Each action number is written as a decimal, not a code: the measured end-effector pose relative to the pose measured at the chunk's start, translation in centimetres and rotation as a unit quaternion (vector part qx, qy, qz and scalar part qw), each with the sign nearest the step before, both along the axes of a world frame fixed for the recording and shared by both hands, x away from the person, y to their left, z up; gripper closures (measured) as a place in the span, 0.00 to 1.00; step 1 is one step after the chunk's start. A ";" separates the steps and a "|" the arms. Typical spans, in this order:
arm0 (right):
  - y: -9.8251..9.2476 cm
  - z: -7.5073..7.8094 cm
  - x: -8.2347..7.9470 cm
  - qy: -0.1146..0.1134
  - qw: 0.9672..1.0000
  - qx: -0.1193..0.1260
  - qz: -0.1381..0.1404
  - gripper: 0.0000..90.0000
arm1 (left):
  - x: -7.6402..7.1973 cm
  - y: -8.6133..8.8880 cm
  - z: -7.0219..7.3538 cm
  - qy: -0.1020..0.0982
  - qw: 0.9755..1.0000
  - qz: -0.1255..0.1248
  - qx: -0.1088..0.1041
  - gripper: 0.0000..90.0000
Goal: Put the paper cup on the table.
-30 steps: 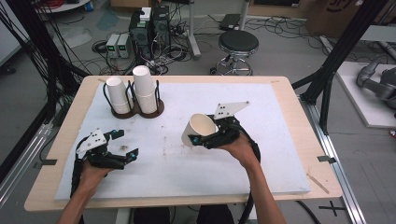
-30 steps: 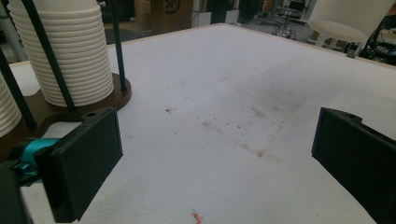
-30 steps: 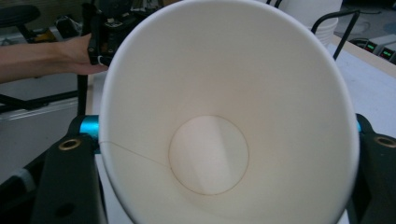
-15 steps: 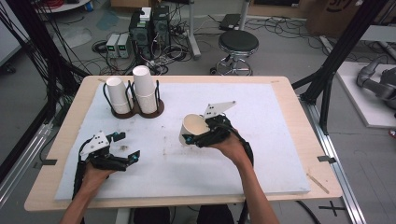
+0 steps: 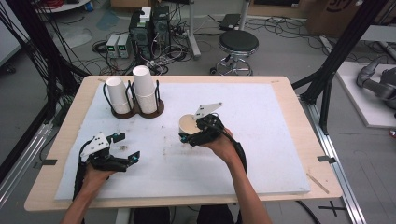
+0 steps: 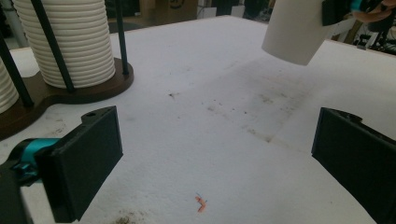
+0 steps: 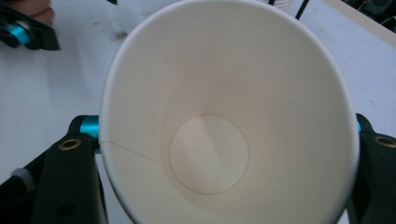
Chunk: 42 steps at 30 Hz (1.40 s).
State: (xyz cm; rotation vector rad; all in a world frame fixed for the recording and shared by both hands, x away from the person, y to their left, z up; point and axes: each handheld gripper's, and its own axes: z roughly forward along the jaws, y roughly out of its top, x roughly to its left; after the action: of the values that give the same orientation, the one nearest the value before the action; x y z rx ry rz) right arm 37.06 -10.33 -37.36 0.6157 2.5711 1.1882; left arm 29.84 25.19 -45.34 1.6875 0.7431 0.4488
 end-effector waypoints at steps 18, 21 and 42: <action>1.6 -2.0 1.0 0.006 0.998 -0.051 -0.020 0.32 | 0.1 0.4 0.4 -0.013 1.000 0.009 -0.010 0.02; 1.8 -2.2 1.1 0.006 0.998 -0.059 -0.023 0.32 | 0.2 0.4 0.4 -0.012 1.000 0.008 -0.010 0.02; 2.1 -3.8 1.5 0.018 0.998 -0.059 -0.030 0.31 | 0.1 0.3 0.3 -0.013 1.000 0.008 -0.009 0.02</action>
State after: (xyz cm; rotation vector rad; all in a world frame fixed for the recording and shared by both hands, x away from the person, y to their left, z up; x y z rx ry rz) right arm 38.53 -8.27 -41.20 0.6883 2.6097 1.0084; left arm 29.98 25.52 -45.01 1.6574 0.7409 0.4726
